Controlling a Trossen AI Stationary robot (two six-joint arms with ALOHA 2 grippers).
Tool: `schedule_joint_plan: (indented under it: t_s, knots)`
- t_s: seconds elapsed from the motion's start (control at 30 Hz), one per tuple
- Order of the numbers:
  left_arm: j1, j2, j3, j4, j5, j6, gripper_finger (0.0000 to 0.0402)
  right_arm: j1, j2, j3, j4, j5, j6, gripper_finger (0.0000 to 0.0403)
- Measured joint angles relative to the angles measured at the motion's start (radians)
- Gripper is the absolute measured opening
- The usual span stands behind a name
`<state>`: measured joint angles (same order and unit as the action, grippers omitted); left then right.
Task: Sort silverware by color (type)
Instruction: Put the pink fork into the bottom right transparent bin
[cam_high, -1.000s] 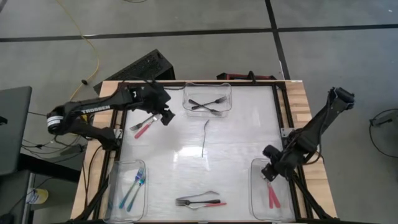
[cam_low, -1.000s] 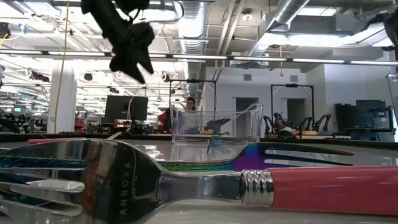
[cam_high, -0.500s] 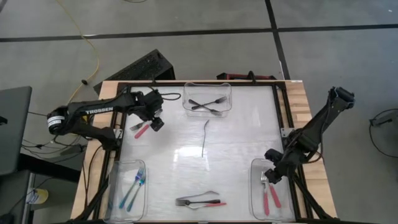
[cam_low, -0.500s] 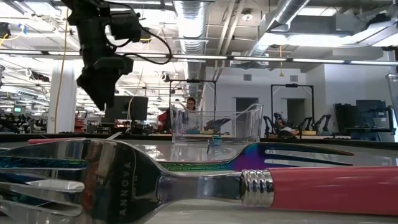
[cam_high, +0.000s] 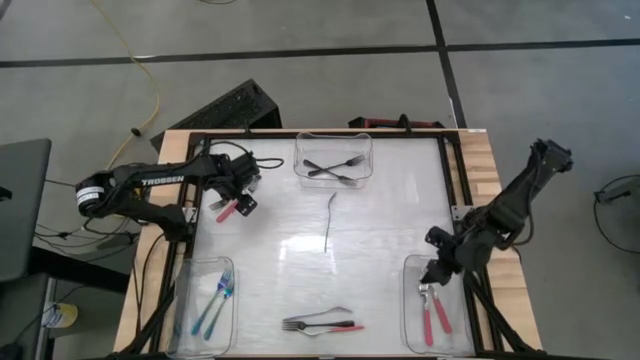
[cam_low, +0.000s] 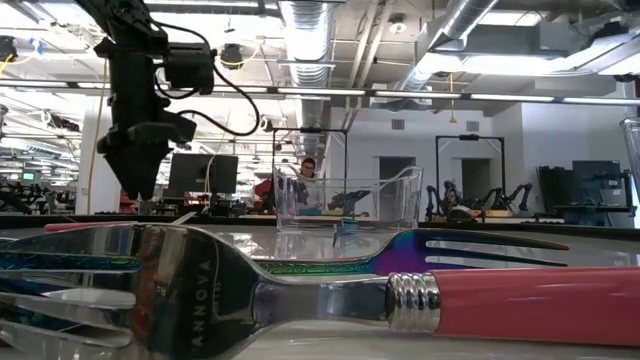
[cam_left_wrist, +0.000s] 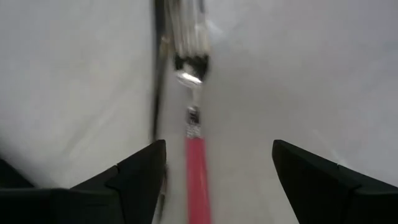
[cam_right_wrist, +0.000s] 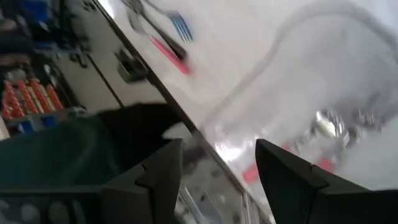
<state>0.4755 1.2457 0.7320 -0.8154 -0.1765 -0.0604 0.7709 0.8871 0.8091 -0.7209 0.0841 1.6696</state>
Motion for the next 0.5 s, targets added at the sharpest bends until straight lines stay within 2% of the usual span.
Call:
schedule_joint_plan:
  t_s: [0.17, 0.27, 0.5]
  knots:
    - [0.001, 0.000, -0.002, 0.033, -0.035, 0.007, 0.0278, -0.044, 0.000, 0.031, 0.000, 0.042, -0.086, 0.0225]
    - [0.007, 0.012, -0.002, 0.081, -0.006, 0.010, 0.0278, -0.069, 0.000, 0.036, 0.000, 0.044, -0.127, 0.0225]
    - [0.009, 0.163, -0.002, 0.081, 0.014, -0.002, 0.0258, -0.086, 0.001, 0.036, -0.004, 0.046, -0.161, 0.0225]
